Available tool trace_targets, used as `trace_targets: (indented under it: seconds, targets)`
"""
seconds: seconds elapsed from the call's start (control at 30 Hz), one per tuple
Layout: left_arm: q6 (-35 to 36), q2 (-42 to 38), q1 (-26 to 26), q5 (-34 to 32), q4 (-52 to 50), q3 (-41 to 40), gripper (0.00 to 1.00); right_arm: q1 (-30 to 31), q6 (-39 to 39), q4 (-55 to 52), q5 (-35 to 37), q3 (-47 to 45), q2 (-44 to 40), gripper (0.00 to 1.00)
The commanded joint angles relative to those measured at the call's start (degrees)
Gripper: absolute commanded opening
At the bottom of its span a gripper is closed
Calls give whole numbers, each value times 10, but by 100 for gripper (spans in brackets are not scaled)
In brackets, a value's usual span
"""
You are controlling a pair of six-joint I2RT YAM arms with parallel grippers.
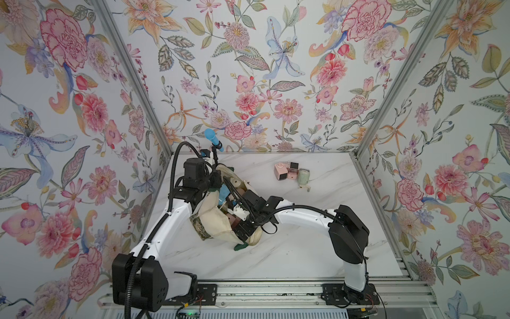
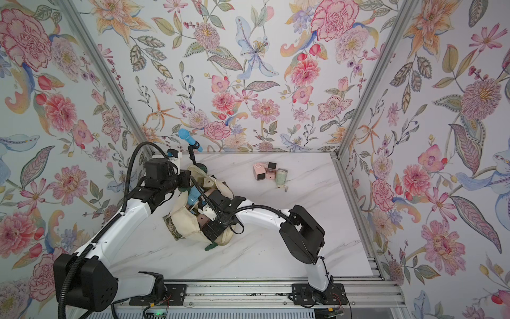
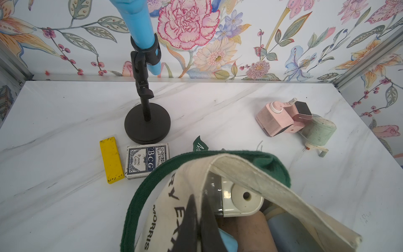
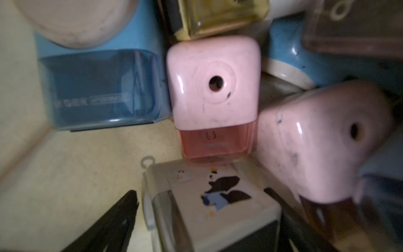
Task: Take out the pencil sharpeners from the tote bags
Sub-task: Pick up the pencil sharpener from the canvas bag.
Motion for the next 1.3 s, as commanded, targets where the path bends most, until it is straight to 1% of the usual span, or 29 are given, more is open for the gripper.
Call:
trace_targets:
  seconds: [0.0,0.1,0.17,0.3,0.6,0.73,0.83,0.97,1.1,1.27]
  targets:
    - [1,-14,-4,3,24,17,0,-2,-8,-33,-74,-22,-23,82]
    - [1,-15,-4,3,23,17,0,-10,-6,-31,-90,-27,-30,78]
    - [1,-15,-4,3,23,16,0,-11,-7,-30,-82,-28,-34,76]
    - [1,-15,-4,4,23,17,0,-11,-7,-23,-76,-31,-41,67]
    - [1,-16,-3,4,23,17,0,-13,-2,11,-47,-49,-66,53]
    - [2,-17,-4,3,22,17,0,-14,-2,20,-27,-56,-78,49]
    - [1,-16,-3,3,22,17,0,-16,-2,36,-19,-70,-102,46]
    - [1,-16,-4,3,22,17,0,-23,4,85,-18,-107,-153,44]
    - [1,-16,-4,4,22,17,0,-34,14,127,-26,-140,-196,41]
    - [0,-17,-4,4,22,18,0,-48,22,179,-37,-182,-254,40]
